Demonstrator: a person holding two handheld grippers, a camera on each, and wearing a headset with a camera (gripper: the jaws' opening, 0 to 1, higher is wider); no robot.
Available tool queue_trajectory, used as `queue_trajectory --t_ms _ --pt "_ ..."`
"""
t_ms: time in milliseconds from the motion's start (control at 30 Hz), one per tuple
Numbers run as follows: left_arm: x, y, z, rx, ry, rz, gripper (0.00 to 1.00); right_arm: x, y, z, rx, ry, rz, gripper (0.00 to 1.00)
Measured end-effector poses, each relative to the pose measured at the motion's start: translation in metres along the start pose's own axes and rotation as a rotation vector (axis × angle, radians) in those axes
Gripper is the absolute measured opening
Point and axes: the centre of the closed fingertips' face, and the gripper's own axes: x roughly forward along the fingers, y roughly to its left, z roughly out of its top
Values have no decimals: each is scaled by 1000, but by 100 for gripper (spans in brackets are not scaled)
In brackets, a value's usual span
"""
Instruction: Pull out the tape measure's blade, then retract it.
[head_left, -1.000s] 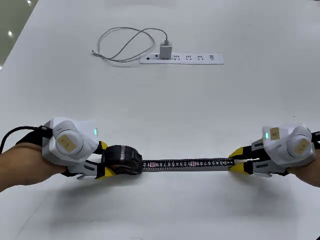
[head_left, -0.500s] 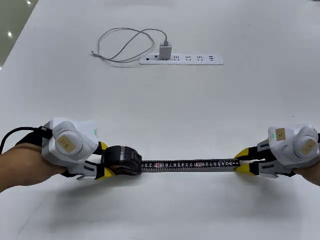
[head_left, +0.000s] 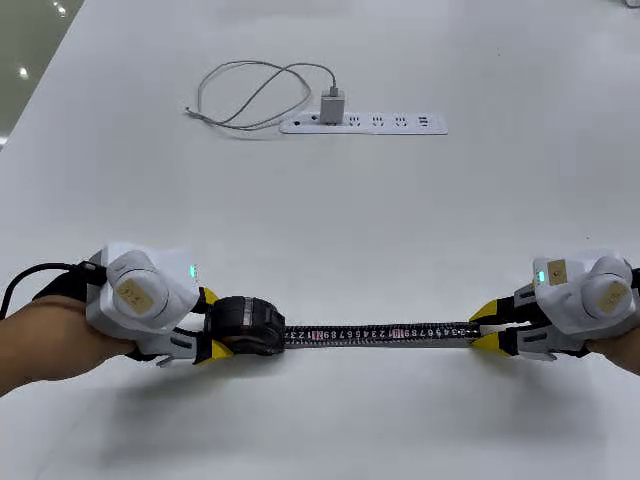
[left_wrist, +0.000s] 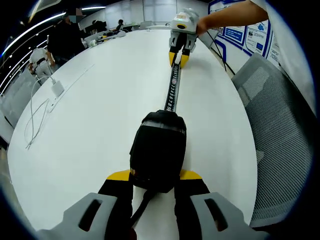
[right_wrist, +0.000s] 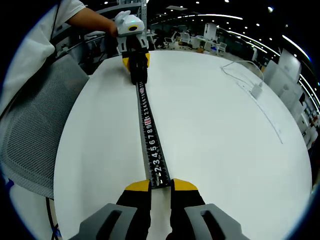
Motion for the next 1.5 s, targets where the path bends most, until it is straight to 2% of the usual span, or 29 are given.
queue_trajectory --t_ms 233,367,433,567,867,967,1233,1400,1500 --pt "0 0 0 -6 -1 1 27 0 -1 -1 -19 20 -5 11" --pt "0 0 0 -13 -3 2 28 0 1 -2 8 20 2 12" --pt "0 0 0 -7 -4 2 29 0 0 1 37 -4 7 12" --pt "-1 -1 2 -11 -11 3 33 1 0 3 44 -8 1 17" --pt "-4 -1 4 -19 -21 2 34 1 0 4 54 -11 -5 20" --pt "-6 -1 4 -32 -31 4 37 -2 2 14 116 -60 -1 24" --pt "-9 0 5 -35 -38 20 39 -3 4 18 111 -58 -7 24" --pt "-16 -2 5 -69 -57 40 42 -8 6 23 127 -73 -27 27" --pt "-21 -2 7 -108 -81 57 45 -11 8 26 144 -82 -42 30"
